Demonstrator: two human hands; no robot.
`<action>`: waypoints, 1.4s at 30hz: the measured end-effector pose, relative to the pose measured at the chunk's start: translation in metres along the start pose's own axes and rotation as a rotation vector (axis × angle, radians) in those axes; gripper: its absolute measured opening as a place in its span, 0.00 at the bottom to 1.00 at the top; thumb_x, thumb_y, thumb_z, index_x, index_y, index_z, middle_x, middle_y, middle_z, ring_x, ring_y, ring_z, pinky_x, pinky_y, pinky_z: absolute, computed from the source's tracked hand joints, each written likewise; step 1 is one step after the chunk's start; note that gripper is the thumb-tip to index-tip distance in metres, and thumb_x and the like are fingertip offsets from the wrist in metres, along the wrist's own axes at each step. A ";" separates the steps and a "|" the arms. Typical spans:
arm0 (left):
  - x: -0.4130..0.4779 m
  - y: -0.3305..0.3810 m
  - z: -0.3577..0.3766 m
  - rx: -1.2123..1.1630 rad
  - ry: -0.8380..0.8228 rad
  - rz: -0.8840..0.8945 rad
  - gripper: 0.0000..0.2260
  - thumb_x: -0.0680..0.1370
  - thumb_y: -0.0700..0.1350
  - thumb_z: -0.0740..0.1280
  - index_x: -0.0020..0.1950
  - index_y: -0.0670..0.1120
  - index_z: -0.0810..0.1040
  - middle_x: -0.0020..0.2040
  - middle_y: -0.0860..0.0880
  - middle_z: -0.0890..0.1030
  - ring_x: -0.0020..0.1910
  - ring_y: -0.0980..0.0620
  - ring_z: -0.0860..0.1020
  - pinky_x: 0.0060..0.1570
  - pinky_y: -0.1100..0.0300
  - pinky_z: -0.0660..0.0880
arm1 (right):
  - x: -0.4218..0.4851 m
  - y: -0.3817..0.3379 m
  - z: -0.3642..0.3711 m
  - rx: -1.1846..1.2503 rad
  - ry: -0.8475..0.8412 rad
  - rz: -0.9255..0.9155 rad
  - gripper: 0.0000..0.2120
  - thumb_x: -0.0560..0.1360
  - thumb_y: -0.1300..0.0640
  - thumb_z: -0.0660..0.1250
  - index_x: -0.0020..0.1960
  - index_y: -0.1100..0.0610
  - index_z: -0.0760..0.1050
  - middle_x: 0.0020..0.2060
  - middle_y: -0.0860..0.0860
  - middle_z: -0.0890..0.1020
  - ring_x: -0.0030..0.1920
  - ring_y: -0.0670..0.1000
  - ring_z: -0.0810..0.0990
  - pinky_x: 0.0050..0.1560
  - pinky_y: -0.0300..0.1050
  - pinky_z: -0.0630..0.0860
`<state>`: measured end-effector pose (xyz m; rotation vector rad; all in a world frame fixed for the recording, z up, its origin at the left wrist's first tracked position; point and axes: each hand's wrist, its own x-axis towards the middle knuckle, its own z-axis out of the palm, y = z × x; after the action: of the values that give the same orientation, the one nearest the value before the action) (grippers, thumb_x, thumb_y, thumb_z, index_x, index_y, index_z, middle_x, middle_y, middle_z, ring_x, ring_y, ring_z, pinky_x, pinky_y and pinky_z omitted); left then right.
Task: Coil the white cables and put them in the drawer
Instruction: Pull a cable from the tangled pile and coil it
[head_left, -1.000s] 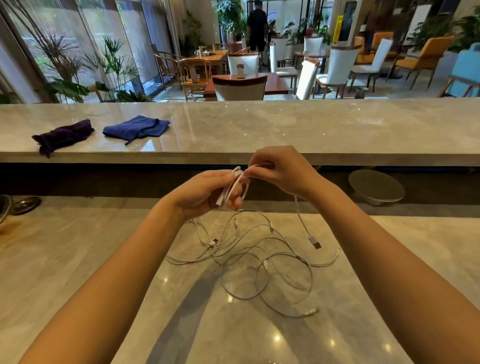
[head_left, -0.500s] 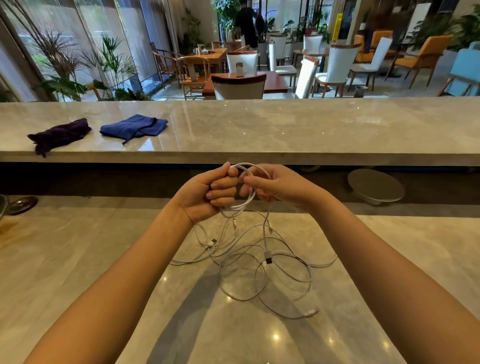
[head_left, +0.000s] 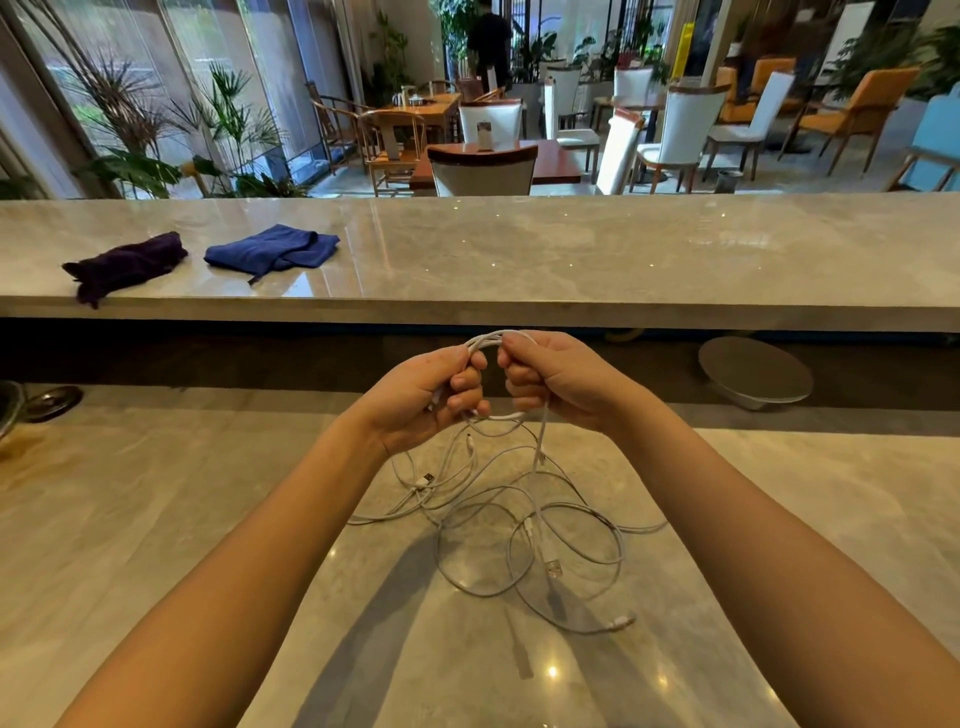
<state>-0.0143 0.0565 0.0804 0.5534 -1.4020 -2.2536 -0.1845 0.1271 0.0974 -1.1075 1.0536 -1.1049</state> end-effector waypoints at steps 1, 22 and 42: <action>-0.001 -0.002 0.001 0.015 0.008 0.000 0.13 0.82 0.45 0.52 0.46 0.43 0.73 0.30 0.52 0.67 0.27 0.56 0.67 0.39 0.58 0.75 | 0.000 0.000 -0.001 -0.060 -0.003 0.007 0.14 0.81 0.55 0.53 0.41 0.59 0.71 0.26 0.48 0.66 0.26 0.45 0.63 0.27 0.36 0.65; -0.019 0.001 0.007 0.143 0.166 0.042 0.12 0.82 0.45 0.53 0.45 0.42 0.72 0.31 0.51 0.67 0.26 0.57 0.63 0.24 0.66 0.62 | 0.003 0.025 0.007 -0.781 0.705 -0.244 0.20 0.75 0.40 0.60 0.48 0.57 0.71 0.41 0.53 0.77 0.40 0.50 0.75 0.41 0.45 0.73; -0.017 -0.019 0.016 -0.159 0.047 0.033 0.18 0.82 0.50 0.50 0.41 0.44 0.73 0.25 0.53 0.64 0.23 0.57 0.64 0.35 0.61 0.71 | -0.002 0.012 0.014 0.017 0.116 -0.129 0.11 0.79 0.56 0.60 0.40 0.59 0.74 0.26 0.47 0.68 0.25 0.44 0.64 0.24 0.34 0.61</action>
<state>-0.0118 0.0854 0.0716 0.5233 -1.1874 -2.2854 -0.1692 0.1316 0.0880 -1.1214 1.0724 -1.2913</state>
